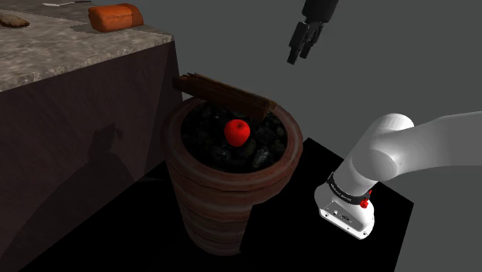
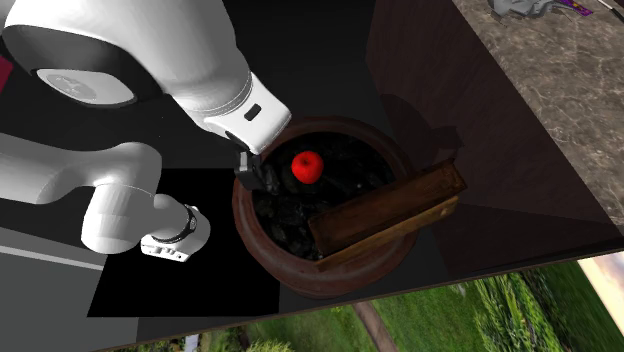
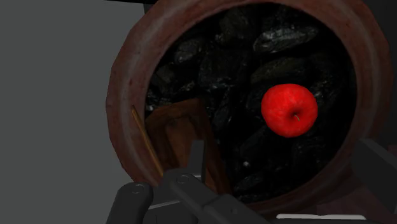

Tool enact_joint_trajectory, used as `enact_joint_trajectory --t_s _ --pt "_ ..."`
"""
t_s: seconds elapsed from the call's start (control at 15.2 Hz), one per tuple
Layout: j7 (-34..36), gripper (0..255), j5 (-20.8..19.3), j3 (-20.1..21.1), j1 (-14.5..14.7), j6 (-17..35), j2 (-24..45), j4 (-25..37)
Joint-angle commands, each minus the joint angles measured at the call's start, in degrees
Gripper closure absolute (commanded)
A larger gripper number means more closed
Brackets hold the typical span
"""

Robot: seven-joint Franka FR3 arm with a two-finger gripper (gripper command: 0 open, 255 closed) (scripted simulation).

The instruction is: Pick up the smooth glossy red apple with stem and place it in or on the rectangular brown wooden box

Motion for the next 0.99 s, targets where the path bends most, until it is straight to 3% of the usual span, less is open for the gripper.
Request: enact_joint_trajectory --t_s 0.0,0.46,0.92 --pt "0.0 0 0.0 0.0 0.0 0.0 0.0 0.0" --pt "7.87 0 3.94 6.64 0.91 12.73 2.9 -8.76" --pt "15.71 0 7.29 13.67 1.88 26.59 10.97 -13.37"
